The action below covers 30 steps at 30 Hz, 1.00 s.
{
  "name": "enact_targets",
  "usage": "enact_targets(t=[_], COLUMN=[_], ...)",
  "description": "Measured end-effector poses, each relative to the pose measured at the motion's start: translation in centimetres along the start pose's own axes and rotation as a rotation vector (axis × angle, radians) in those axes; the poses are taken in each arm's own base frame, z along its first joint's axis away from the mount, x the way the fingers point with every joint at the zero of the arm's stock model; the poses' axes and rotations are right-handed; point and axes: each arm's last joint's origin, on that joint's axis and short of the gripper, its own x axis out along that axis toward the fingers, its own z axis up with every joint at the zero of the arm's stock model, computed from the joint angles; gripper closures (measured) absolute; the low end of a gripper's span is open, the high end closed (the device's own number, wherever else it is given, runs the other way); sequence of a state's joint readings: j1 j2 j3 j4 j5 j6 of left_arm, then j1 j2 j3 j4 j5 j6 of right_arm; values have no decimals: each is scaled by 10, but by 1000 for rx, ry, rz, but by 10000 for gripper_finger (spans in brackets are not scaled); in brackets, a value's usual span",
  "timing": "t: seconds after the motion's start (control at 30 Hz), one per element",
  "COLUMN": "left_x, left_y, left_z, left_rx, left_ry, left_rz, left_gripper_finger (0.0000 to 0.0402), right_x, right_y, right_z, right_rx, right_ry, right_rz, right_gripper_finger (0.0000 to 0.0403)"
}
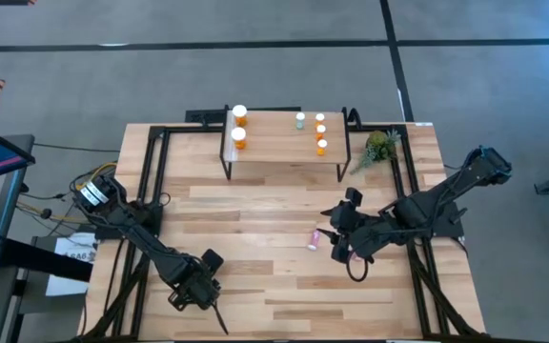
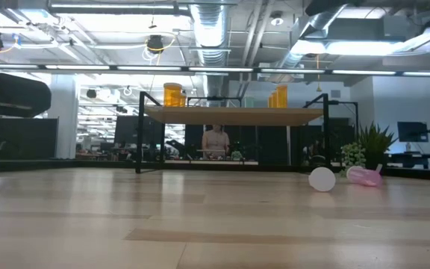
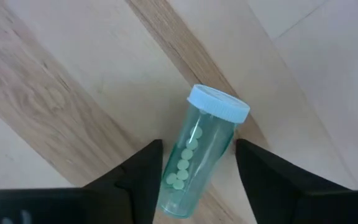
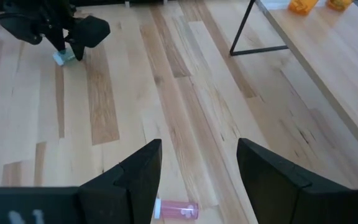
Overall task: Pick and place medicine bottles onto shelf by color
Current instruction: Put the blue pill bottle on the shelf aligned with the blue pill bottle
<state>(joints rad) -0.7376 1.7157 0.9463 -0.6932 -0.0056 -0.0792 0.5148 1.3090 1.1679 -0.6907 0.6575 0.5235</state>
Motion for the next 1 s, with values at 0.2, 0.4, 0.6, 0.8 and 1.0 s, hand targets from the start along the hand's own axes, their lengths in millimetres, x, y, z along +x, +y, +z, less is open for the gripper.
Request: enact_targets(t=[0.2, 0.4, 0.6, 0.8, 1.0], left_x=[0, -1, -12, -34, -70], left_y=[0, 0, 2, 3, 6], left_z=[-1, -3, -5, -4, 4], left_rx=[1, 16, 18, 9, 17], left_ry=[14, 30, -7, -130, -449], left_rz=[4, 8, 40, 106, 208], left_gripper_finger=[256, 295, 316, 313, 310], right_x=[0, 0, 0, 0, 0], right_y=[0, 0, 0, 0, 1], right_z=[0, 0, 0, 0, 2], right_rx=[0, 0, 0, 2, -3], right_ry=[0, 0, 0, -3, -16], right_rz=[0, 0, 0, 3, 11], right_gripper_finger=[171, 171, 171, 171, 171])
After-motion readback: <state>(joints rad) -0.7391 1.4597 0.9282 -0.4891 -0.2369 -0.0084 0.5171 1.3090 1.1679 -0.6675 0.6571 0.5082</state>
